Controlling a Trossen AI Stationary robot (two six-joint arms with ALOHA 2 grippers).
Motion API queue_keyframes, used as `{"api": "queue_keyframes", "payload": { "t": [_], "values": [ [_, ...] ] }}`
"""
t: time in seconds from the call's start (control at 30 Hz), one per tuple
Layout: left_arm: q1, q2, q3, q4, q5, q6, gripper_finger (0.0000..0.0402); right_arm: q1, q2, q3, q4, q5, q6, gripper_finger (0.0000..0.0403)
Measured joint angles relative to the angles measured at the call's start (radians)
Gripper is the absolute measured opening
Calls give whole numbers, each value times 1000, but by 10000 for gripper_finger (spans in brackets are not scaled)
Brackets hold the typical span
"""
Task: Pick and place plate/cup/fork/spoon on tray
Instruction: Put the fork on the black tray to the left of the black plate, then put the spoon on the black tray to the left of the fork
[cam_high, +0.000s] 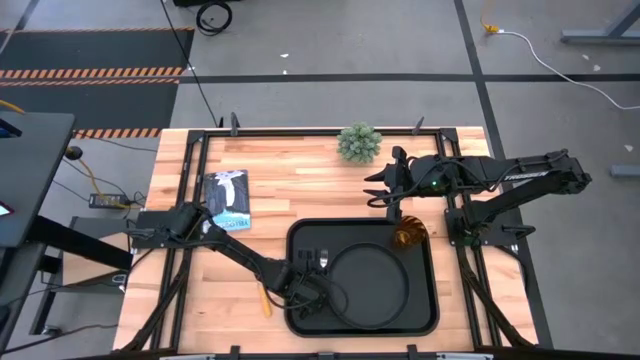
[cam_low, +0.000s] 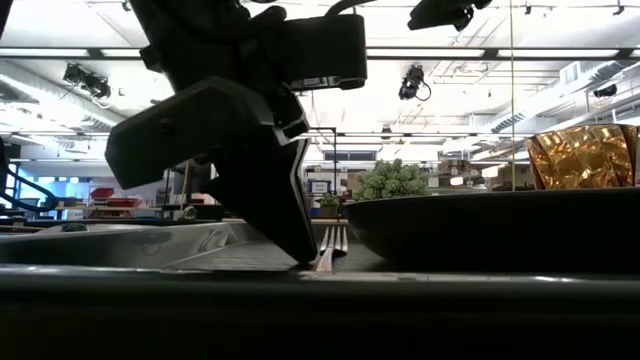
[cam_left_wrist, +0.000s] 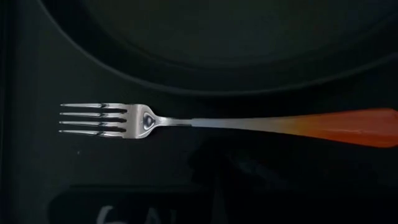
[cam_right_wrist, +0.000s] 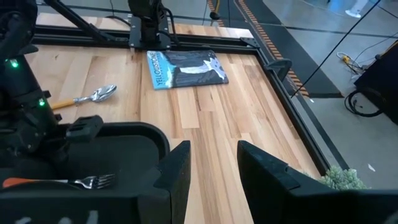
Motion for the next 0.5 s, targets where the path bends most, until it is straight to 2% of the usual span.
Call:
{"api": "queue_keyframes", "payload": {
  "t": [0.3,0.5],
  "values": [
    [-1,-9,0,-4,14,-12,25,0,0,0,0,0,-1,138],
    [2,-104,-1,-13,72,-221,25,0,0,0,-1,0,-2,138]
  ]
}}
